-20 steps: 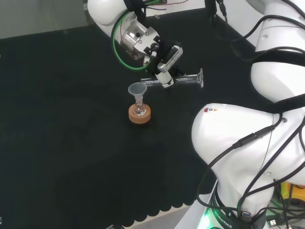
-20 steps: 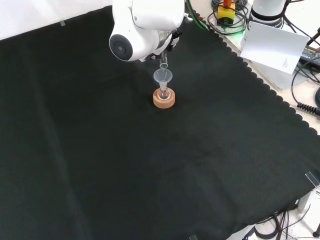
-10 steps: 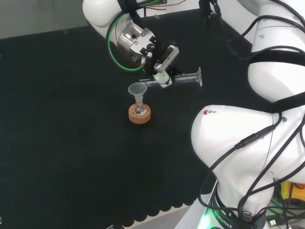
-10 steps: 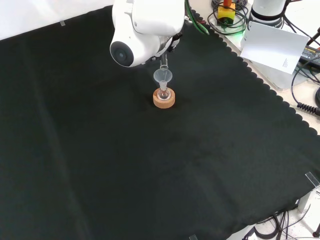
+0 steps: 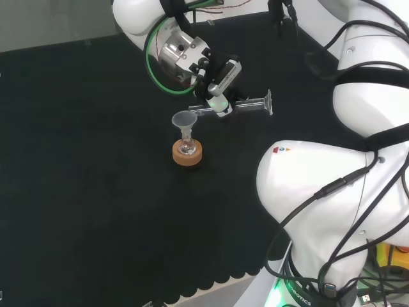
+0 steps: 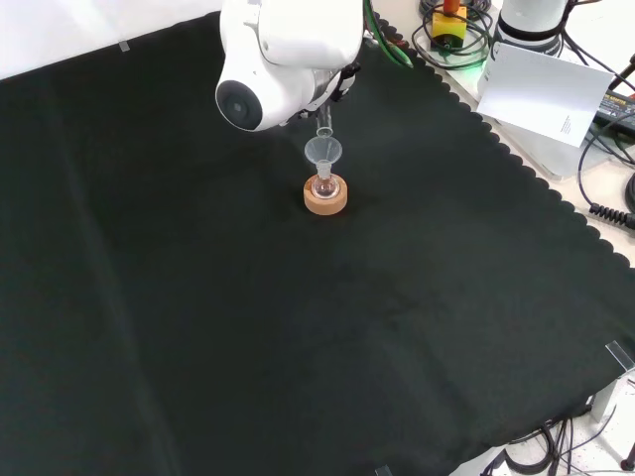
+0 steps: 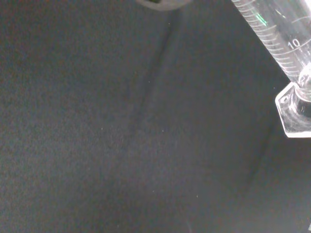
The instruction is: Pour the water from the graduated cylinder into the round-bottom flask.
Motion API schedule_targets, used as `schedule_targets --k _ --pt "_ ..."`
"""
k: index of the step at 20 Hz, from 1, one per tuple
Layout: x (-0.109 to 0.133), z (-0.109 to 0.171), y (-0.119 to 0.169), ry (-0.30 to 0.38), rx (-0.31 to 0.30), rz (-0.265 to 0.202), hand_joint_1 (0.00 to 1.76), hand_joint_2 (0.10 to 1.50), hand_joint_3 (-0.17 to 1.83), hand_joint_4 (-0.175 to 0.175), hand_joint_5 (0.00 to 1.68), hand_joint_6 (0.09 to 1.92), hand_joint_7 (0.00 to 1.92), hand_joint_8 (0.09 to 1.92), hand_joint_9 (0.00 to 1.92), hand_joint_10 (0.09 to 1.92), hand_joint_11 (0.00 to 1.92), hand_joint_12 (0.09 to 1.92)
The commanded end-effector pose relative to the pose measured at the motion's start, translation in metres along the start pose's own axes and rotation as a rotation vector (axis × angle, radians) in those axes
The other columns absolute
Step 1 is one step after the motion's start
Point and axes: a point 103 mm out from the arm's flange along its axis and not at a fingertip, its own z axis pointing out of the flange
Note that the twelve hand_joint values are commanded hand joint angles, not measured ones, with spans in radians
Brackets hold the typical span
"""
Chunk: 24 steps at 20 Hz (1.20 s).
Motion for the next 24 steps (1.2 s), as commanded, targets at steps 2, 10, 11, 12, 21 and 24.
schedule_targets --k 2,10,11,12,21,24 --pt "-0.001 0.002 -0.007 0.032 -0.113 -0.016 1.24 1.09 0.0 0.023 1.05 0.98 1.07 0.83 1.41 0.09 1.22 0.72" --pt "-0.01 0.016 -0.01 0.167 -0.22 -0.077 1.26 1.11 0.0 -0.159 0.99 1.0 1.01 0.97 1.41 0.09 1.21 0.73" --pt "-0.013 0.021 -0.01 0.2 -0.25 -0.085 1.26 1.11 0.0 -0.168 0.98 1.0 1.01 0.98 1.41 0.09 1.21 0.73" --pt "-0.015 0.025 -0.011 0.225 -0.274 -0.091 1.26 1.11 0.0 -0.172 0.98 1.0 1.01 0.98 1.41 0.09 1.21 0.73" --pt "-0.033 0.043 -0.012 0.413 -0.416 -0.131 1.26 1.11 0.0 -0.175 0.98 1.01 1.01 0.99 1.4 0.09 1.2 0.73" --pt "-0.039 0.045 -0.012 0.465 -0.471 -0.14 1.26 1.11 0.0 -0.175 0.98 1.01 1.0 0.99 1.4 0.09 1.2 0.73"
